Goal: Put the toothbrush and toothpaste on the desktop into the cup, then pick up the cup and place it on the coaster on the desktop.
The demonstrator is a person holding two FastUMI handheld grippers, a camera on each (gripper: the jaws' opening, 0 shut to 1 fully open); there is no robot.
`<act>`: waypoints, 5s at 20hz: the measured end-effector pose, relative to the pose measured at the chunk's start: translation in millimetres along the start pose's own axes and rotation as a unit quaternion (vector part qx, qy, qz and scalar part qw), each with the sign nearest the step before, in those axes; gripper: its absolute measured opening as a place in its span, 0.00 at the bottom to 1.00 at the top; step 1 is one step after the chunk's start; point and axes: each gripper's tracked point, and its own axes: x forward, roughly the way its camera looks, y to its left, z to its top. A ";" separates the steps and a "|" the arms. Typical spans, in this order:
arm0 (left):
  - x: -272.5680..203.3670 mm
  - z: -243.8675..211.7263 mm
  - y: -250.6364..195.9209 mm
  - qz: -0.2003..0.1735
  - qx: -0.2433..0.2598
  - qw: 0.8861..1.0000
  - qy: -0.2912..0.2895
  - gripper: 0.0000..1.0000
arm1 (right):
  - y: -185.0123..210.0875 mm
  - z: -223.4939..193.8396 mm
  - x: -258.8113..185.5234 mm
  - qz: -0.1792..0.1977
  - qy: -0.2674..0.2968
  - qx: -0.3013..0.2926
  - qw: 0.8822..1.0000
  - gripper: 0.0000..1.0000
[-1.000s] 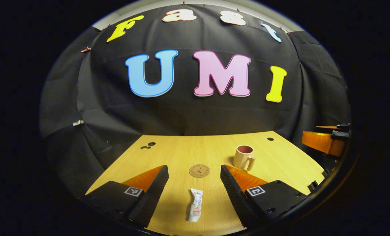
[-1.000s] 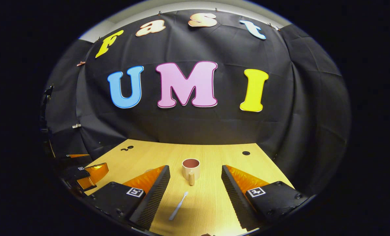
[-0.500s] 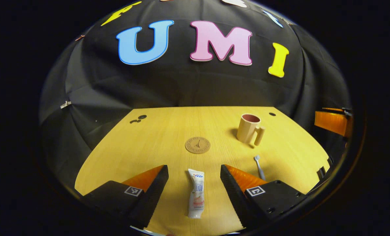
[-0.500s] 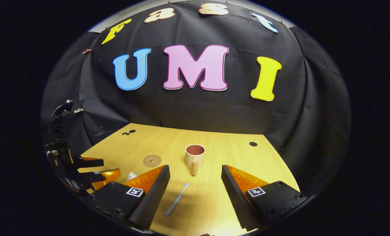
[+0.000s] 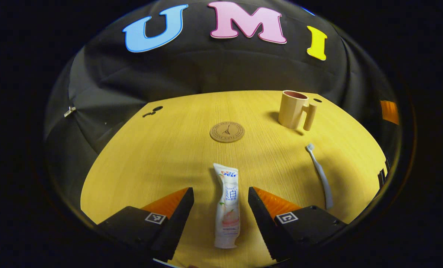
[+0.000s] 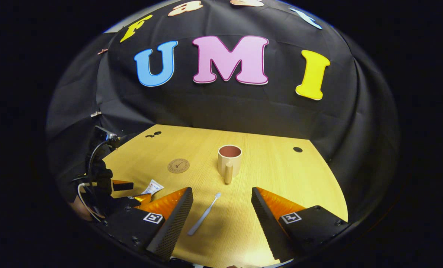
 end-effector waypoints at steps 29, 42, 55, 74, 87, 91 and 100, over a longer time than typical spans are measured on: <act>-24.8 -21.5 -13.3 -0.051 -0.041 0.991 0.116 0.23 | 23.6 -126.1 102.6 -0.037 0.219 0.046 0.974 0.99; -55.2 -25.2 -14.7 -0.053 -0.053 0.991 0.111 0.23 | 29.5 -140.1 118.5 -0.051 0.252 0.047 0.965 0.97; -54.3 -37.8 -13.2 -0.028 -0.088 0.987 0.131 0.23 | 24.1 -134.3 105.6 -0.003 0.242 0.073 0.968 0.06; -30.9 226.1 -112.9 -0.156 -0.125 0.968 -0.149 0.23 | -55.2 -57.1 80.5 0.054 0.184 0.087 0.978 0.07; 40.1 335.1 -198.1 -0.253 -0.048 0.933 -0.251 0.23 | -110.8 -49.0 83.6 0.039 0.197 0.126 0.971 0.06; 76.1 335.0 -207.7 -0.268 -0.055 0.928 -0.255 0.23 | -116.1 -40.9 88.1 0.039 0.183 0.127 0.974 0.06; 118.1 289.4 -214.6 -0.271 -0.012 0.930 -0.249 0.23 | -120.2 -37.2 105.2 0.031 0.154 0.114 0.981 0.06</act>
